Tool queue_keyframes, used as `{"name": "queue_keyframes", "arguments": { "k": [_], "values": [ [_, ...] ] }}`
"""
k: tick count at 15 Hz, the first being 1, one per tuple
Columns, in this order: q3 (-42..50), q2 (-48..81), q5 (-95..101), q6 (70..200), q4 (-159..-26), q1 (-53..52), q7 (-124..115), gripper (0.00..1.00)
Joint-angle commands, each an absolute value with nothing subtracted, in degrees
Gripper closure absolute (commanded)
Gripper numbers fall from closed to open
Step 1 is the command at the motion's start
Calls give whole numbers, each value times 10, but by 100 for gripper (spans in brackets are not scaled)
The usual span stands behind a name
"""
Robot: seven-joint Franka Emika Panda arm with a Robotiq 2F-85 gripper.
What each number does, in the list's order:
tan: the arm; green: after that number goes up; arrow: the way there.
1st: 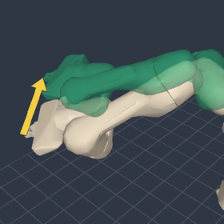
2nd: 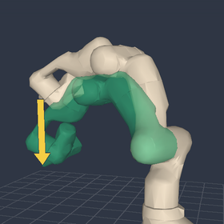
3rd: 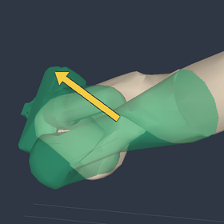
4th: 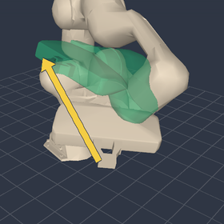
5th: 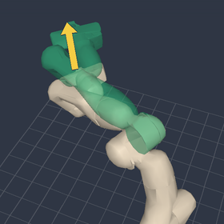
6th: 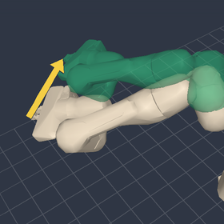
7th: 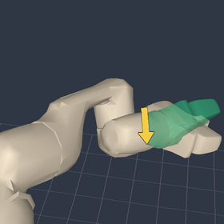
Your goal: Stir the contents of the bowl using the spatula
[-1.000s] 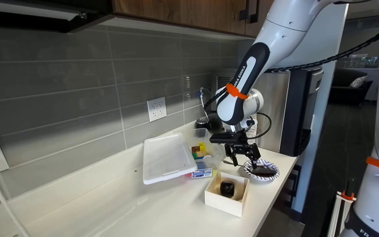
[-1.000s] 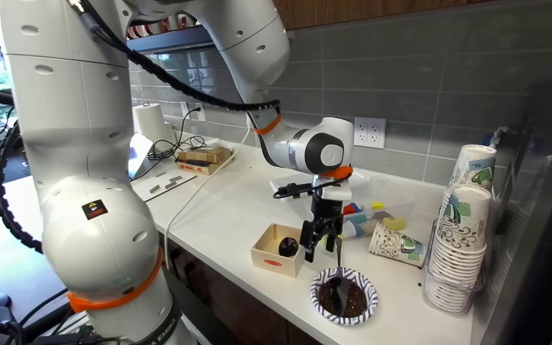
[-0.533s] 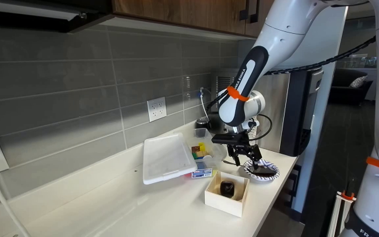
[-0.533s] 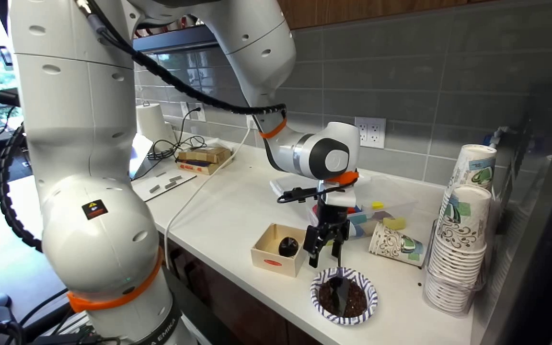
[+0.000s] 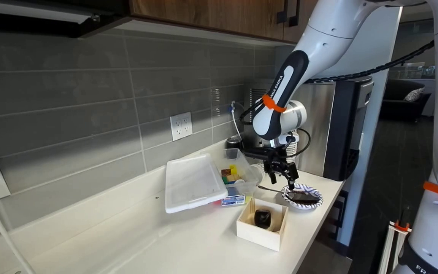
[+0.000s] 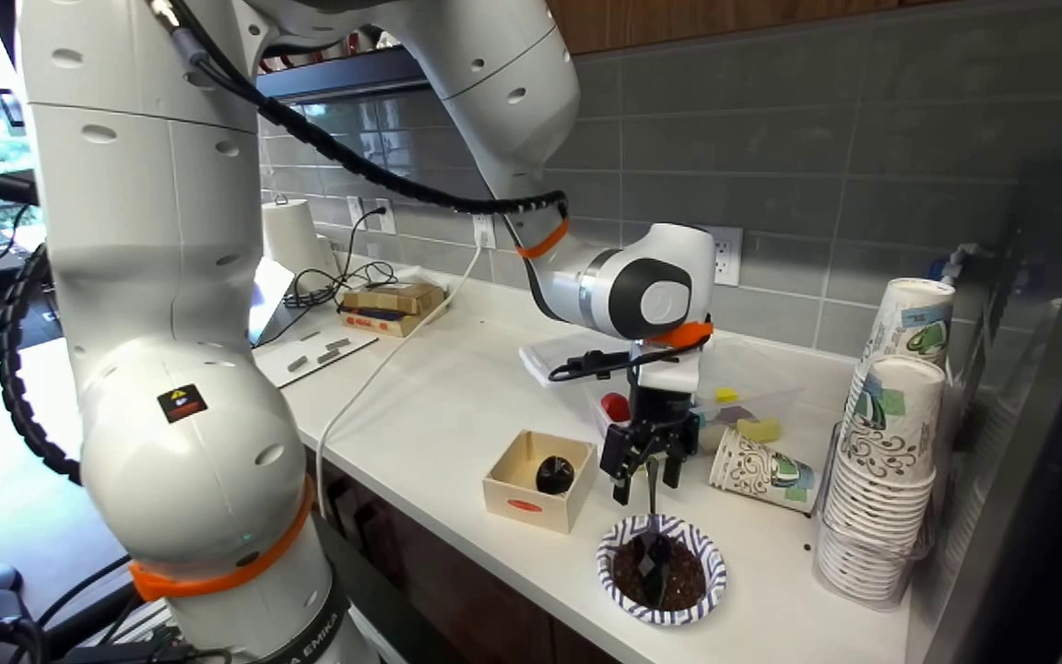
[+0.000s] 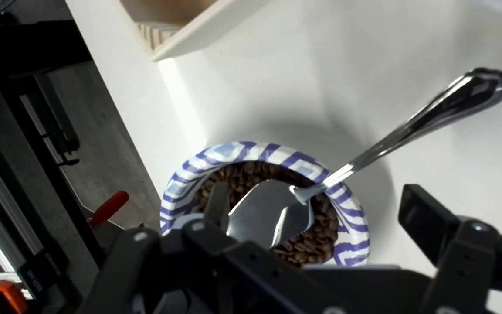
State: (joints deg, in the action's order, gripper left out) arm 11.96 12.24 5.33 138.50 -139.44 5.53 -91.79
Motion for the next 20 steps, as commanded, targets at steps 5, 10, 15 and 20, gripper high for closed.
{"name": "queue_keyframes", "arguments": {
  "k": [5, 10, 15, 20],
  "values": [
    [115, 143, 7, 1434, -1391, 27, -1062, 0],
    [119, 146, 13, 1461, -1390, 11, -1145, 0],
    [122, 150, 24, 1463, -1391, 6, -1190, 0],
    [127, 156, 32, 1469, -1394, 6, -1216, 0]
  ]
}}
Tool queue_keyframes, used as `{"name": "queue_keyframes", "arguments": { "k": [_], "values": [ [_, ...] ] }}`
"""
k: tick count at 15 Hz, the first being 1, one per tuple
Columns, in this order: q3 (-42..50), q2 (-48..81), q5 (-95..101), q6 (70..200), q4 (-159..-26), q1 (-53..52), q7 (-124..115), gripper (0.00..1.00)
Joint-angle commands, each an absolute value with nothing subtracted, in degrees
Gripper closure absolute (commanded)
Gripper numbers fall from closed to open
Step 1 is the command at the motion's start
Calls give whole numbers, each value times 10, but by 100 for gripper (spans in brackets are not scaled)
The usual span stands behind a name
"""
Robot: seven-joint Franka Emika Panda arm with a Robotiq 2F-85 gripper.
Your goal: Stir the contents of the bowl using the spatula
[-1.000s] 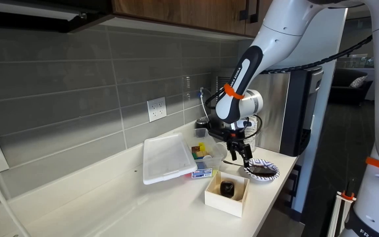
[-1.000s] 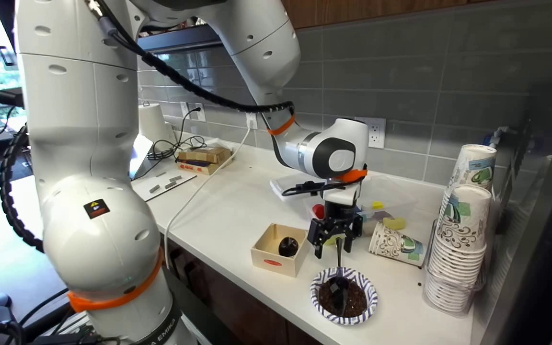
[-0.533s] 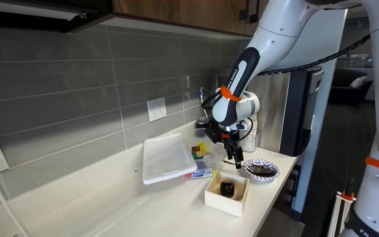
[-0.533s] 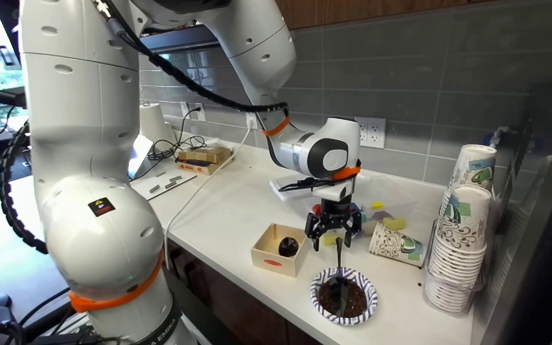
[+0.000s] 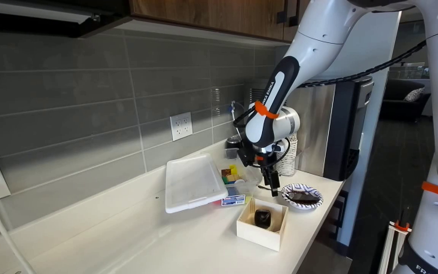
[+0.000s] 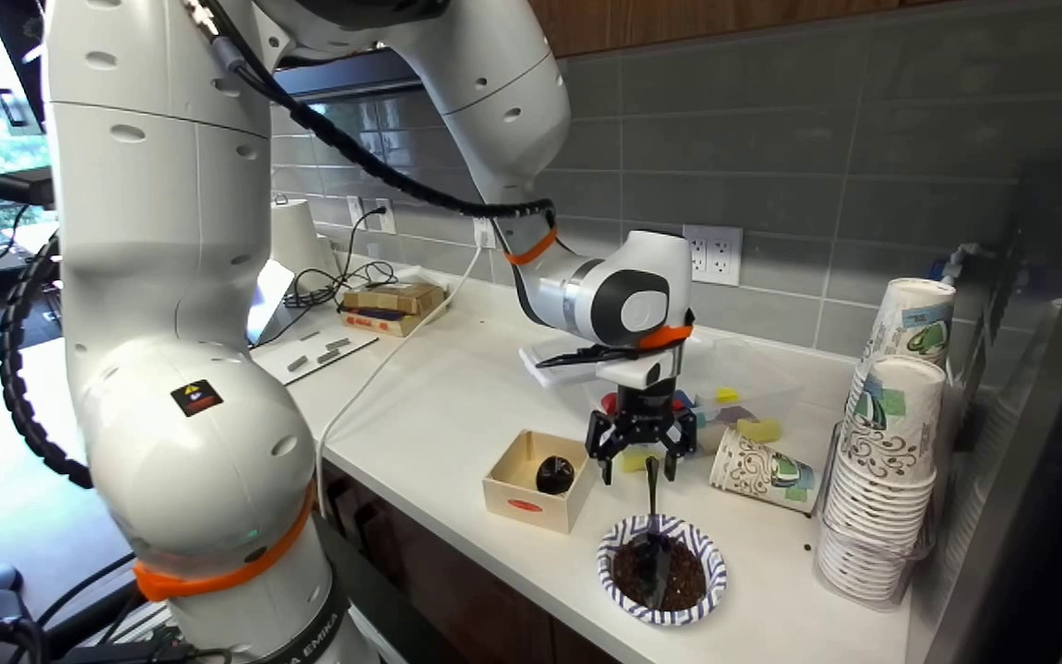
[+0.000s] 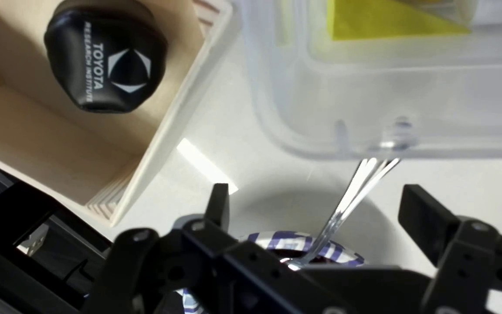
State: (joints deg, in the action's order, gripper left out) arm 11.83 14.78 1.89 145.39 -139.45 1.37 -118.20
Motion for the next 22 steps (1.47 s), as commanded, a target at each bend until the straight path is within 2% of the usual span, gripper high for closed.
{"name": "queue_keyframes", "arguments": {
  "k": [1, 9, 10, 11, 12, 13, 19, 21, 22],
  "values": [
    [129, 157, 32, 1470, -1395, 7, -1218, 0],
    [137, 177, 30, 1485, -1393, 5, -1224, 1],
    [135, 177, 27, 1485, -1393, 5, -1221, 25],
    [135, 177, 26, 1484, -1392, 6, -1220, 26],
    [135, 176, 26, 1484, -1392, 5, -1220, 31],
    [135, 177, 25, 1485, -1392, 6, -1220, 41],
    [137, 173, 26, 1485, -1391, 6, -1220, 87],
    [138, 171, 25, 1486, -1392, 8, -1218, 100],
    [139, 171, 24, 1487, -1392, 9, -1217, 100]
  ]
}}
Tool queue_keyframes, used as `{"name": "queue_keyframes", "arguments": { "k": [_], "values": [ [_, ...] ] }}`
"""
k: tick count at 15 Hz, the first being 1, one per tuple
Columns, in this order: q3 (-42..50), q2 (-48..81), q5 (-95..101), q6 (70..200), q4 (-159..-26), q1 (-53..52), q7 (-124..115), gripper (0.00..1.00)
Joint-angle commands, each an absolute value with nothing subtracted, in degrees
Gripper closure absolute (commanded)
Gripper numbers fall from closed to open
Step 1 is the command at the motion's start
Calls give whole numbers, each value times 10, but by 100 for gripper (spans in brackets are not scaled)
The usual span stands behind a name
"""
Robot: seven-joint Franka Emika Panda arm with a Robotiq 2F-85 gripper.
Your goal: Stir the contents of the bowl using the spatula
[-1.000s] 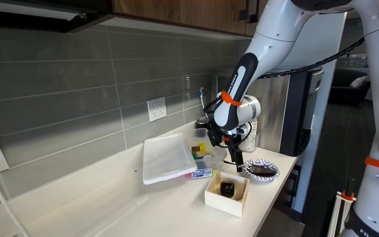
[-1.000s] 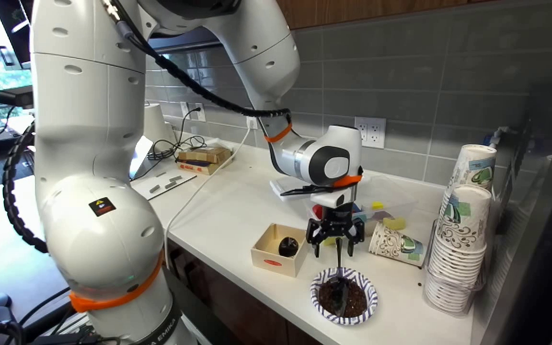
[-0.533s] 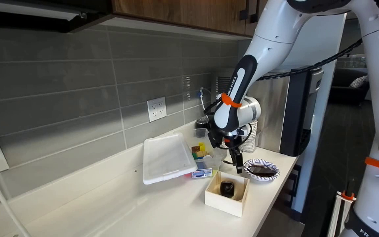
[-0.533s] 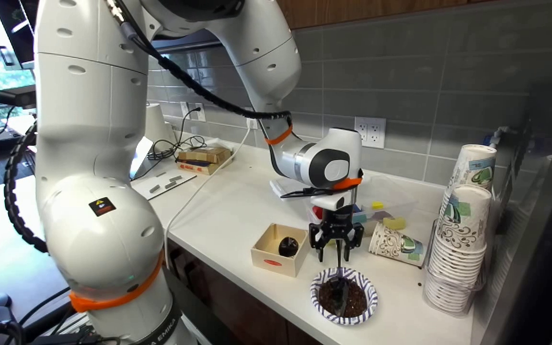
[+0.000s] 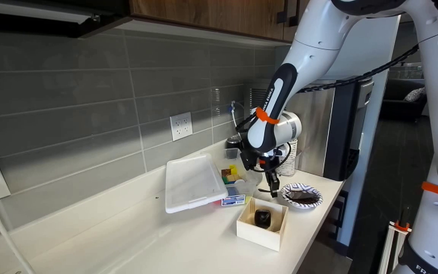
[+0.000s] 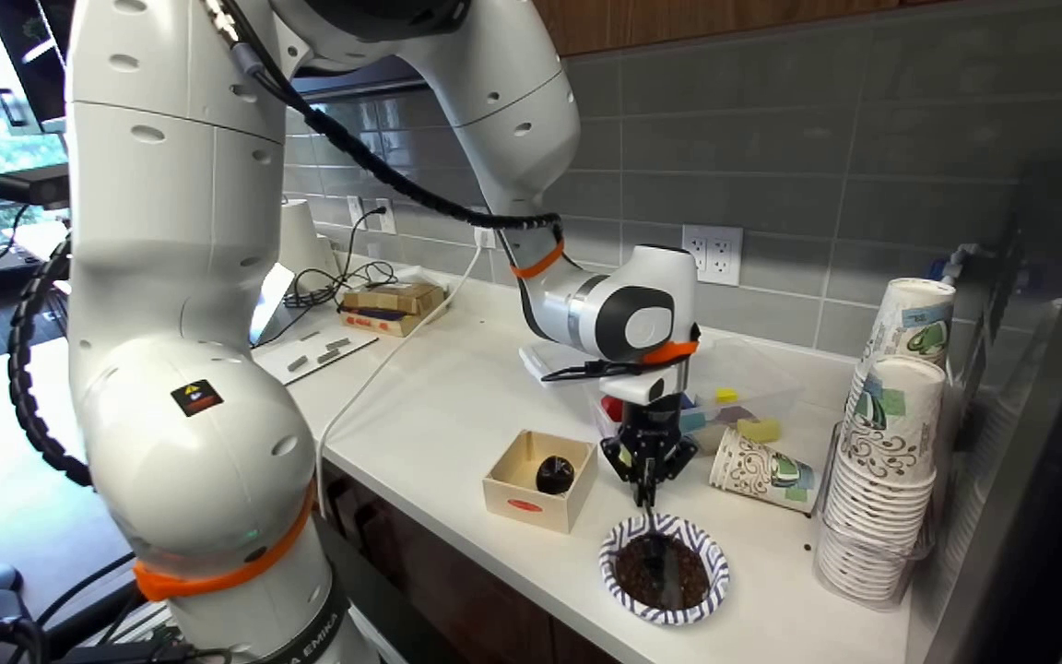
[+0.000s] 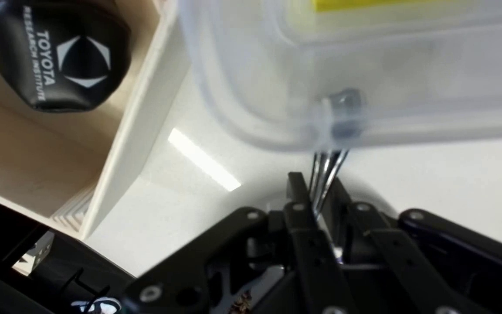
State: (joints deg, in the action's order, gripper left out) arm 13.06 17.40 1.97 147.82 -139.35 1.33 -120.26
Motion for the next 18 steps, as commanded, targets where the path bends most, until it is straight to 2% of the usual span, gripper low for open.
{"name": "queue_keyframes", "arguments": {
  "k": [1, 10, 14, 18],
  "values": [
    [140, 169, 25, 1486, -1392, 9, -1216, 99],
    [116, 102, -32, 1472, -1404, 35, -1141, 97],
    [85, 35, -153, 1446, -1423, 72, -990, 97],
    [96, -31, -246, 1391, -1439, 94, -825, 97]
  ]
}}
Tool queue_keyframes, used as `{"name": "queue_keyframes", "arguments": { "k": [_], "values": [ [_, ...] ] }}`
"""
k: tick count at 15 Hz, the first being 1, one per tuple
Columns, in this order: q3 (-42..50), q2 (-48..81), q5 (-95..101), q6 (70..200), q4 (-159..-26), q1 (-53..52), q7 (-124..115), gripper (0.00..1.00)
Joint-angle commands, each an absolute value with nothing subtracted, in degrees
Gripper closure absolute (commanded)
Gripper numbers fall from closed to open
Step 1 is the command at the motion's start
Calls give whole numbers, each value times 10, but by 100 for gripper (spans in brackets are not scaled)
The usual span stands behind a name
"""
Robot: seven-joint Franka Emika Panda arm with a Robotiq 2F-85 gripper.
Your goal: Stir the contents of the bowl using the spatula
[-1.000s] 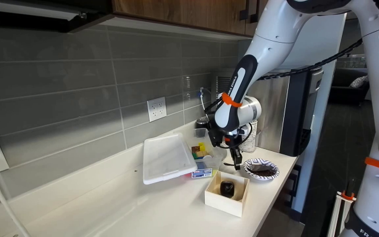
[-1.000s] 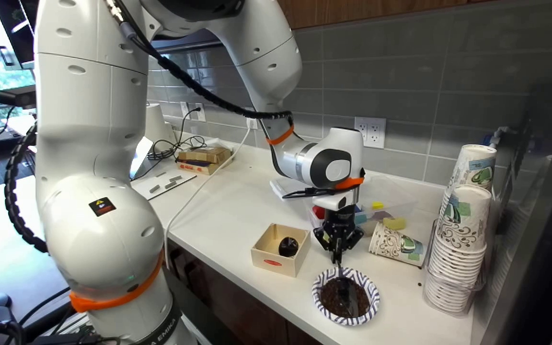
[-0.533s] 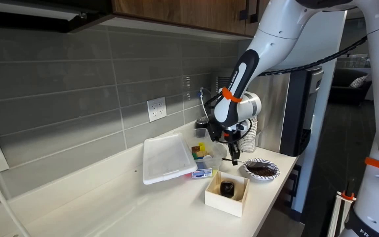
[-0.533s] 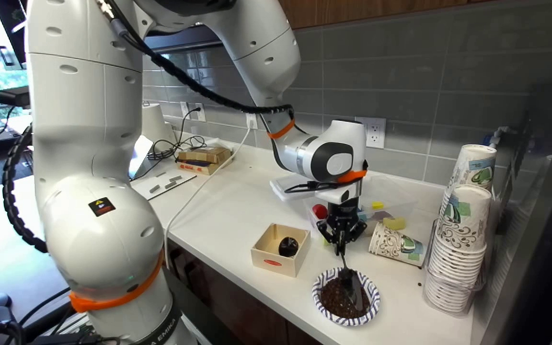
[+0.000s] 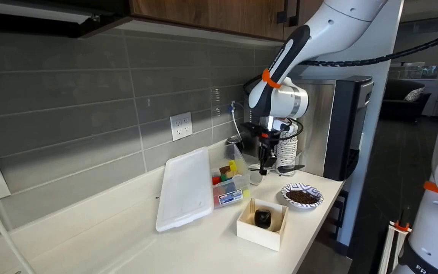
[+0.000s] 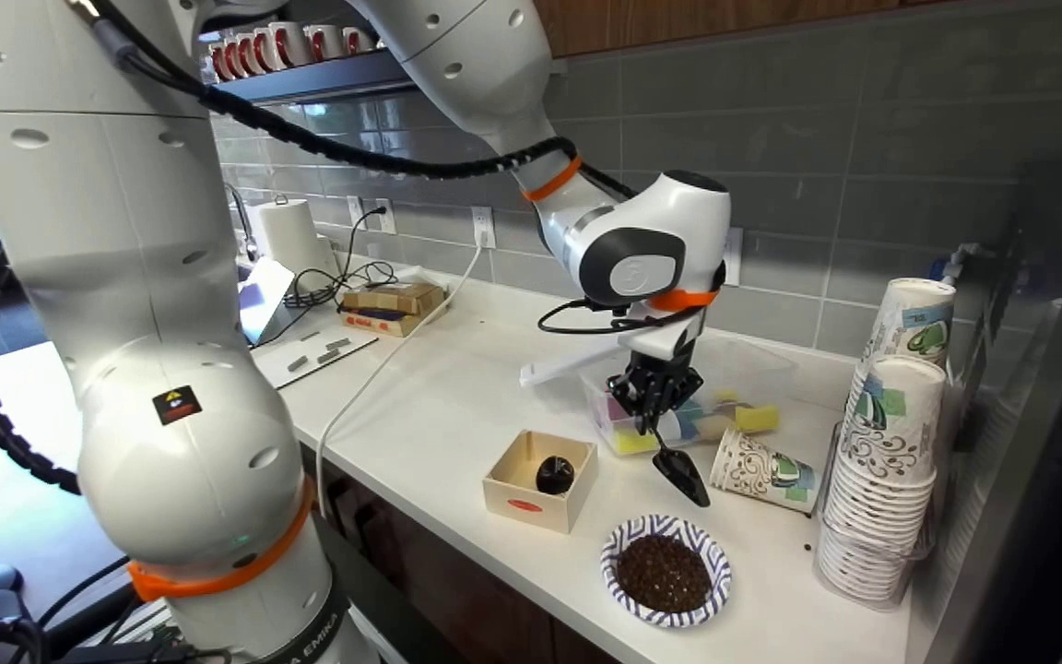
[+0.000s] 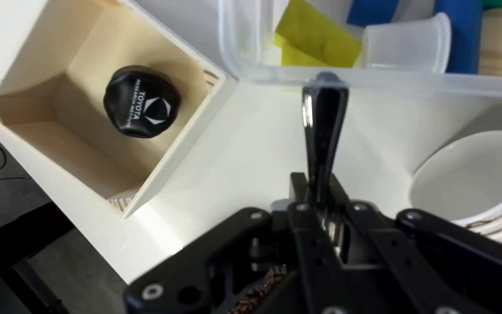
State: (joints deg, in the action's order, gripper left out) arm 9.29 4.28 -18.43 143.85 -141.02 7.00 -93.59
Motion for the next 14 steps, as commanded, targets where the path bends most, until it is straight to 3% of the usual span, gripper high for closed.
{"name": "queue_keyframes", "arguments": {
  "k": [1, 14],
  "values": [
    [103, -44, -259, 1372, -1441, 98, -797, 97],
    [163, -79, -342, 1148, -1460, 139, -556, 97]
  ]
}}
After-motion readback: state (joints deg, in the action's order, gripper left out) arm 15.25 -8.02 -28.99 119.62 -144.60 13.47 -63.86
